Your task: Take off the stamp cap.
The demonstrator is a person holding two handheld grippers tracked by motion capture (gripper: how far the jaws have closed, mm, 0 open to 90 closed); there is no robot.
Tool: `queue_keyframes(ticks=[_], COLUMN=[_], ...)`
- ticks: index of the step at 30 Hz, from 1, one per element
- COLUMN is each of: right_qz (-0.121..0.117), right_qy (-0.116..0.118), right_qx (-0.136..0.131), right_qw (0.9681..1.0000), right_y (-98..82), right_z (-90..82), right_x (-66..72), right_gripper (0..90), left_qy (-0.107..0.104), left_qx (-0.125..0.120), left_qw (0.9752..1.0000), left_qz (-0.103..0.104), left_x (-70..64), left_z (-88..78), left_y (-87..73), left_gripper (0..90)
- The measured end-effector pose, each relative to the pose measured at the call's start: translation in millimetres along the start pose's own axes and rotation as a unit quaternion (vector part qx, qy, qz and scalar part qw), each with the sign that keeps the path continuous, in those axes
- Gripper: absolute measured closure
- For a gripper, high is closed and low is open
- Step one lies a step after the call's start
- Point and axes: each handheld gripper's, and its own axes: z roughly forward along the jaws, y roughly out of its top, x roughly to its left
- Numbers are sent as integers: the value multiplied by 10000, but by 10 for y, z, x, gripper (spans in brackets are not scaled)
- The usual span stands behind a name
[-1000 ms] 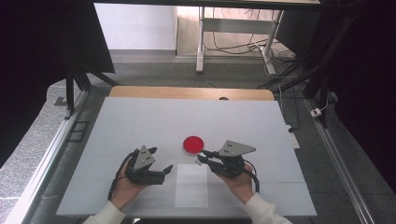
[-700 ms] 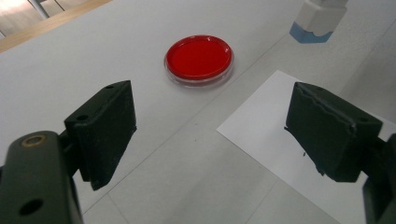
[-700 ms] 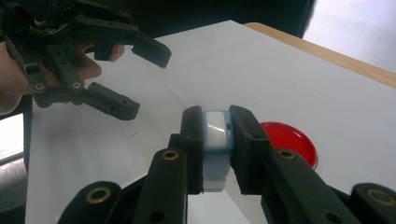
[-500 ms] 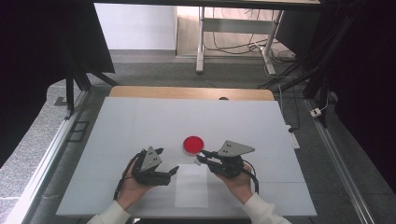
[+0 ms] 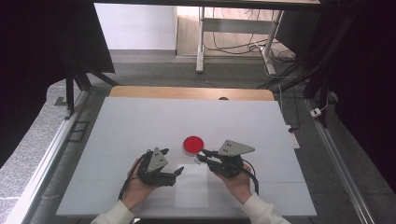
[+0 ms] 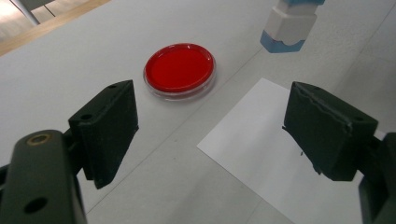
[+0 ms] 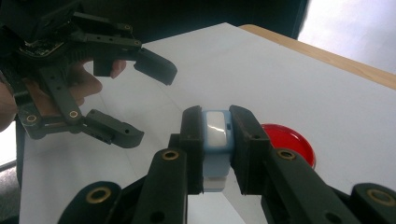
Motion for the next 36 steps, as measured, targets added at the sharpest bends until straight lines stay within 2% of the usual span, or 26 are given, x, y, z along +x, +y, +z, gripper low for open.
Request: queue_keyframes(ticks=[3, 10, 14, 36], right_qz=[10, 27, 74, 254], right_qy=[-6, -49, -78, -127], right_qx=[-14, -45, -73, -105], right_qw=[10000, 10000, 9999, 9995], right_y=[0, 11, 14, 27], right_z=[2, -5, 1, 71], right_x=[-2, -17, -27, -15], right_gripper=[756, 756, 756, 757], left_qy=[14, -95, -135, -242], left_qx=[-7, -77, -60, 1], left_qw=[10000, 9999, 9999, 9996], left_qz=[-4, -44, 34, 149], left_x=[-12, -46, -71, -189], left_z=[17, 64, 97, 326], left_y=[11, 66, 100, 159], left_gripper=[182, 183, 188, 225])
